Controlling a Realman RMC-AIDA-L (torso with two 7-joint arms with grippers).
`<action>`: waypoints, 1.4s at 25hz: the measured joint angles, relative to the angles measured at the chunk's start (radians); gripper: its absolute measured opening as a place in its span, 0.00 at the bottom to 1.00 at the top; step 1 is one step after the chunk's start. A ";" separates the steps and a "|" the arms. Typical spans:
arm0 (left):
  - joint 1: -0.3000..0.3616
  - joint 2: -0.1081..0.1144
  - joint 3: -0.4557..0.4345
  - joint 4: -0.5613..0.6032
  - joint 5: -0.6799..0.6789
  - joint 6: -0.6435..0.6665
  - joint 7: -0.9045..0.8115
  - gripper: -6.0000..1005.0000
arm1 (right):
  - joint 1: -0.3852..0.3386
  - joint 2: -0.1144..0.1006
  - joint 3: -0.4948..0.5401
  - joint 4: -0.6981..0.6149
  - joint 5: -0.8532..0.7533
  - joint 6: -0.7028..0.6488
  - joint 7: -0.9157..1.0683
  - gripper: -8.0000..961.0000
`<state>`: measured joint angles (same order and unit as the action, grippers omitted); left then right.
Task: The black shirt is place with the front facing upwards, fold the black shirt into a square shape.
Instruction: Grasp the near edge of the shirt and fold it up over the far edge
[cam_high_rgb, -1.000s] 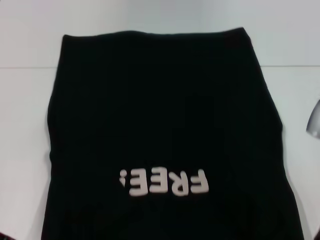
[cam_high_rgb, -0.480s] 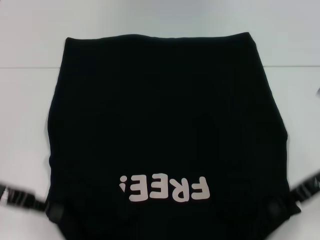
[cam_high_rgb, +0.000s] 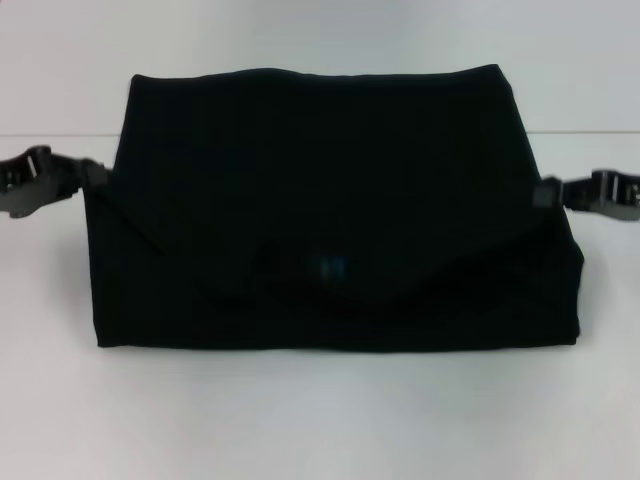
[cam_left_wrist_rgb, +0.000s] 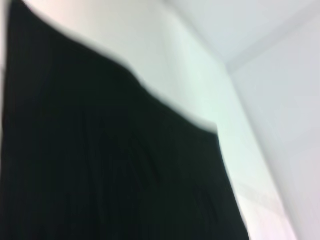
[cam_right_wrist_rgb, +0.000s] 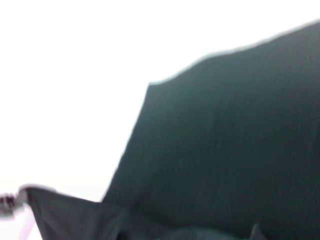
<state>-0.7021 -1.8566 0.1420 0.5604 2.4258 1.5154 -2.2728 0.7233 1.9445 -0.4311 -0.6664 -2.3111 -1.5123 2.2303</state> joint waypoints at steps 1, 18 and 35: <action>0.004 -0.008 0.000 -0.015 -0.033 -0.046 0.009 0.03 | -0.007 0.005 -0.001 0.012 0.039 0.035 -0.019 0.07; -0.027 -0.099 0.004 -0.070 -0.133 -0.386 0.129 0.03 | -0.015 0.089 0.000 0.099 0.181 0.379 -0.278 0.07; -0.062 -0.142 0.005 -0.146 -0.134 -0.592 0.218 0.06 | -0.003 0.125 -0.159 0.166 0.211 0.723 -0.355 0.09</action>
<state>-0.7645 -1.9989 0.1473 0.4148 2.2915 0.9237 -2.0547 0.7199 2.0697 -0.5901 -0.5003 -2.1001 -0.7893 1.8753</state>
